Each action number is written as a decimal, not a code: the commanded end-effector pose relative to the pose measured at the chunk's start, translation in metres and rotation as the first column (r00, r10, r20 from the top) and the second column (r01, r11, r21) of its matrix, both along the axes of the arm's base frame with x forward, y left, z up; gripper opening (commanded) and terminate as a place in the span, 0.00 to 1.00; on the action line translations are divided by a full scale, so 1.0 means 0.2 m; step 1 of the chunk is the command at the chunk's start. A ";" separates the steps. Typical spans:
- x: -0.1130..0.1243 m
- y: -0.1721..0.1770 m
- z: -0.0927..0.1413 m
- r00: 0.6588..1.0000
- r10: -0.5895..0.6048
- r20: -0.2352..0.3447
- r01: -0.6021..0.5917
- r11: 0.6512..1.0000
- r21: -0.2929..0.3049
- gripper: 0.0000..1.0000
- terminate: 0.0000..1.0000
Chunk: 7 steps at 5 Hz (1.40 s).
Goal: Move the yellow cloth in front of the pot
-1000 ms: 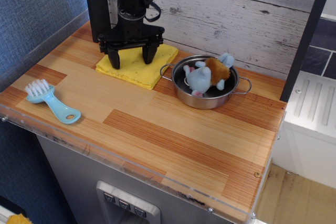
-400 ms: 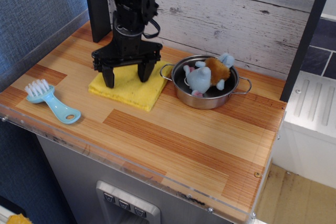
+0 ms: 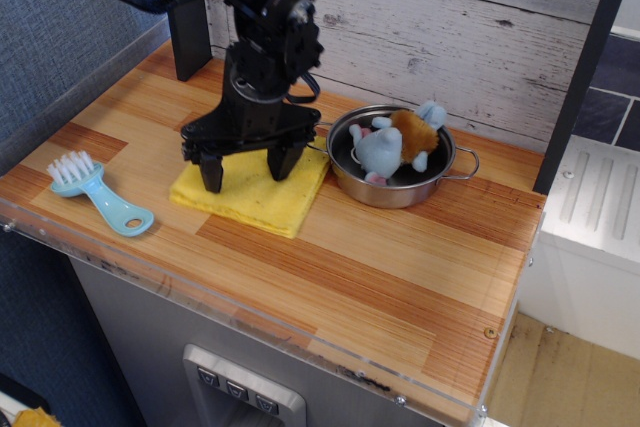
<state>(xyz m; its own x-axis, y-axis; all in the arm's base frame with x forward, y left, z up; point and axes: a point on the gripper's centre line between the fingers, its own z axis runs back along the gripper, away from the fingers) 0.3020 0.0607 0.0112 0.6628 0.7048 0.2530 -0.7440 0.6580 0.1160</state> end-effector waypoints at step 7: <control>-0.15 -0.59 0.15 0.994 -0.098 0.054 0.100 0.995 -0.030 1.00 0.00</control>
<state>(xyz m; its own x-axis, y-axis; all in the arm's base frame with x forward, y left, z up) 0.2650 -0.0522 0.0278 0.7207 0.6491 0.2435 -0.6851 0.7205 0.1073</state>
